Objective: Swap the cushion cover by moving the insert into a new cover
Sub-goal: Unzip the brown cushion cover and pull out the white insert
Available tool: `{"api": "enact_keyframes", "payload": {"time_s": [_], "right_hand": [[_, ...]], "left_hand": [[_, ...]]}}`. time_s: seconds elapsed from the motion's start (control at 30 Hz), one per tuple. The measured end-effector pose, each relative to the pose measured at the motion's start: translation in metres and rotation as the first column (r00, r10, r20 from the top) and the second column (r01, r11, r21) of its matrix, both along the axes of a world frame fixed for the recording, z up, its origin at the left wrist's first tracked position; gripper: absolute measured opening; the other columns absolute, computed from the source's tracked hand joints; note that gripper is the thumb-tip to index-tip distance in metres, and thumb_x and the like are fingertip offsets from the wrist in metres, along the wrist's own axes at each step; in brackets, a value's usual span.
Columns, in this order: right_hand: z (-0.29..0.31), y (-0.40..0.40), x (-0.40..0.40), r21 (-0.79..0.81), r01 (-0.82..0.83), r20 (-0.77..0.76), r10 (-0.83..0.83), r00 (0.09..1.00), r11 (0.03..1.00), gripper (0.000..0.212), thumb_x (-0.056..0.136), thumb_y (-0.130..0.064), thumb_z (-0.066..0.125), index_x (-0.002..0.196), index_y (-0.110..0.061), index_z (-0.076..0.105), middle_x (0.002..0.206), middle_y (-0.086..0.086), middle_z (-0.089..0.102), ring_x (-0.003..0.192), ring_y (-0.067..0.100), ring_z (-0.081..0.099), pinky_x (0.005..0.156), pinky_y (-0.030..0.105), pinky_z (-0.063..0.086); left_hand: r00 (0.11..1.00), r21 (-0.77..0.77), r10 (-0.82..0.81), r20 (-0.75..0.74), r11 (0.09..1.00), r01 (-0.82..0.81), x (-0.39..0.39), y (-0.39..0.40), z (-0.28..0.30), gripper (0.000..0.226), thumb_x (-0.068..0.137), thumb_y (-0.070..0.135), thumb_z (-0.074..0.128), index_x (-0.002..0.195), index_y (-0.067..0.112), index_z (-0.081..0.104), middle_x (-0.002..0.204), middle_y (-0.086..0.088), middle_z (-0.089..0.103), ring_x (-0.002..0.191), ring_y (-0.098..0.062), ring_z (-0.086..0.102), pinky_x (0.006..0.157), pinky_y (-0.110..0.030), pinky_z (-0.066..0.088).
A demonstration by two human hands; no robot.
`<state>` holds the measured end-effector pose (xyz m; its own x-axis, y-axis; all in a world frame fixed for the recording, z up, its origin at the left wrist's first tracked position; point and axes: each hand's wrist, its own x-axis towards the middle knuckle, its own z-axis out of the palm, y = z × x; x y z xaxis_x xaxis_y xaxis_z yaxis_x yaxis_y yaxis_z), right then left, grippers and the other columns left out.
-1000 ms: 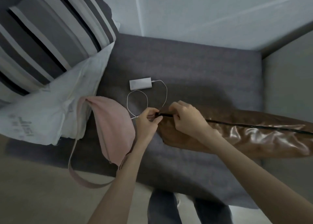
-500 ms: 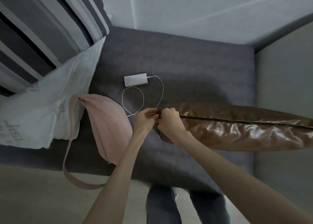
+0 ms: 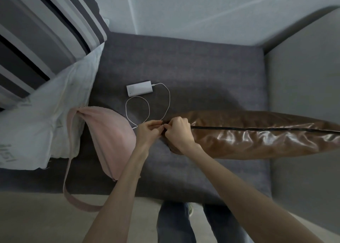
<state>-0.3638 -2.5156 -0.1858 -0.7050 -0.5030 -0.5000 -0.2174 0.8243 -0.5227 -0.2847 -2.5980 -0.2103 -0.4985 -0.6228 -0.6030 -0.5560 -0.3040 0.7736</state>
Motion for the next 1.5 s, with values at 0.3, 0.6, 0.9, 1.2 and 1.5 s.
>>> {"api": "enact_keyframes", "payload": {"time_s": [0.3,0.6,0.9,1.2,1.5], "right_hand": [[0.012,0.0,-0.001,0.041,0.155,0.329,-0.16,0.931,0.987,0.014,0.074,-0.008,0.055,0.067,0.003,0.062,0.055,0.012,0.067,0.048,0.023,0.067,0.043,0.026,0.053],[0.017,0.006,0.0,0.038,-0.061,0.312,0.046,0.949,0.997,0.019,0.079,-0.015,0.06,0.066,-0.002,0.056,0.065,0.016,0.068,0.052,0.025,0.069,0.042,0.026,0.055],[0.013,0.037,0.001,0.015,-0.39,-0.002,0.39,0.921,0.921,0.018,0.084,-0.026,0.054,0.074,-0.011,0.056,0.069,0.003,0.056,0.057,0.023,0.048,0.046,0.023,0.029],[0.029,0.118,-0.075,0.162,-0.352,-0.021,0.36,0.933,0.922,0.007,0.076,-0.014,0.056,0.074,-0.009,0.052,0.066,0.0,0.042,0.061,0.023,0.045,0.051,0.026,0.036],[0.047,0.188,-0.131,0.177,-0.291,-0.055,0.304,0.951,0.94,0.009,0.078,-0.016,0.058,0.073,-0.011,0.054,0.063,-0.002,0.045,0.058,0.021,0.048,0.048,0.024,0.036]], "left_hand": [[0.999,-0.028,-0.048,0.003,0.998,0.048,0.019,0.01,0.001,0.019,0.08,0.001,0.072,0.096,0.012,0.072,0.081,0.007,0.069,0.068,0.007,0.065,0.056,-0.005,0.047],[0.943,0.347,0.328,0.061,0.878,-0.329,0.021,0.024,-0.009,0.028,0.08,-0.015,0.061,0.082,0.01,0.074,0.079,-0.003,0.075,0.08,-0.019,0.072,0.065,-0.028,0.059],[0.997,-0.12,0.016,0.08,0.993,-0.006,0.023,0.031,-0.005,0.028,0.083,-0.002,0.066,0.088,0.026,0.066,0.084,0.011,0.068,0.083,-0.008,0.066,0.073,-0.022,0.054],[0.963,-0.608,-0.183,0.199,0.748,0.268,0.02,0.053,0.002,0.028,0.086,0.003,0.059,0.099,0.029,0.056,0.102,0.008,0.058,0.102,-0.016,0.058,0.083,-0.026,0.046],[0.593,-0.593,-0.578,0.56,0.219,0.775,-0.067,0.175,0.006,0.063,0.094,0.037,0.05,0.15,0.028,0.023,0.16,0.001,0.02,0.147,-0.018,0.014,0.117,-0.054,0.014]]}}
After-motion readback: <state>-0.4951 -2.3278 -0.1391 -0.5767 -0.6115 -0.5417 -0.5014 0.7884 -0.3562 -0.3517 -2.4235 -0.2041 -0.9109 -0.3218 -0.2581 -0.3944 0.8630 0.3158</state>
